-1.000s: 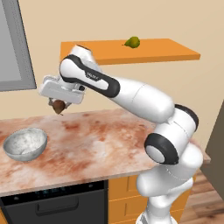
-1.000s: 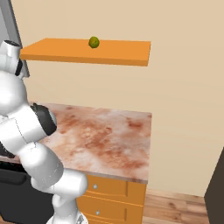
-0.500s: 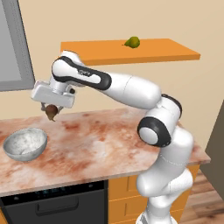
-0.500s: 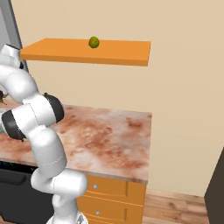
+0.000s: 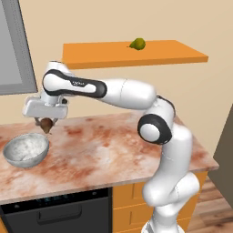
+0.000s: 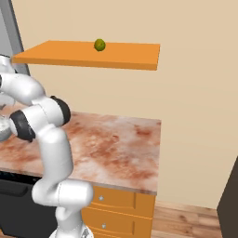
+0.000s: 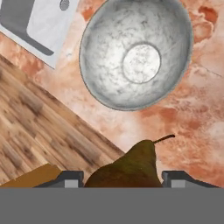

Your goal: Pick the pears from the cabinet and place them in one bowl. Pick the orange from the sink and place it in the other bowl.

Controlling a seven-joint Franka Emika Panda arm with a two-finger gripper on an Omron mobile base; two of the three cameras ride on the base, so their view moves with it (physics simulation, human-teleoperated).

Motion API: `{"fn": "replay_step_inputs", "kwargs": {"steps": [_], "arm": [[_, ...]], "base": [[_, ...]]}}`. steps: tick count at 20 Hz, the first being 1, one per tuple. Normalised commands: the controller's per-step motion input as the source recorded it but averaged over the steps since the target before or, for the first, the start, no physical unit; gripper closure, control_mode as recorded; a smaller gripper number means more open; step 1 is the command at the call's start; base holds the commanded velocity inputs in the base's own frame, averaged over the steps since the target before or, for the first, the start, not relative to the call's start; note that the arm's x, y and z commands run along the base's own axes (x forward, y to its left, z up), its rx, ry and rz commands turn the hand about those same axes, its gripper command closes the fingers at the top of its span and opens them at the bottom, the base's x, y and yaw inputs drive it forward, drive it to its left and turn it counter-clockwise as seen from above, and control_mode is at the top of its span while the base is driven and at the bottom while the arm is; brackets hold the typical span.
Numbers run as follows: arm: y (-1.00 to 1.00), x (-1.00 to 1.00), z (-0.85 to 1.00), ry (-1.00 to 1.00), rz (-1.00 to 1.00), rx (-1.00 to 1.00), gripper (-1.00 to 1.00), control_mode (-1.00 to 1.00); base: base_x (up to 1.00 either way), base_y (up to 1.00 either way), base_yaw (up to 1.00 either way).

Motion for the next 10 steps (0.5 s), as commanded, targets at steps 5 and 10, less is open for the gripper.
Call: {"fn": "replay_step_inputs", "kwargs": {"steps": [5, 10], "arm": [[0.31, 0.2, -0.24, 0.0, 0.04, -0.07, 1.0, -1.0], [0.34, 0.19, -0.24, 0.0, 0.02, -0.06, 1.0, -1.0]], "base": [[0.0, 0.0, 0.0], [0.0, 0.0, 0.0]]}}
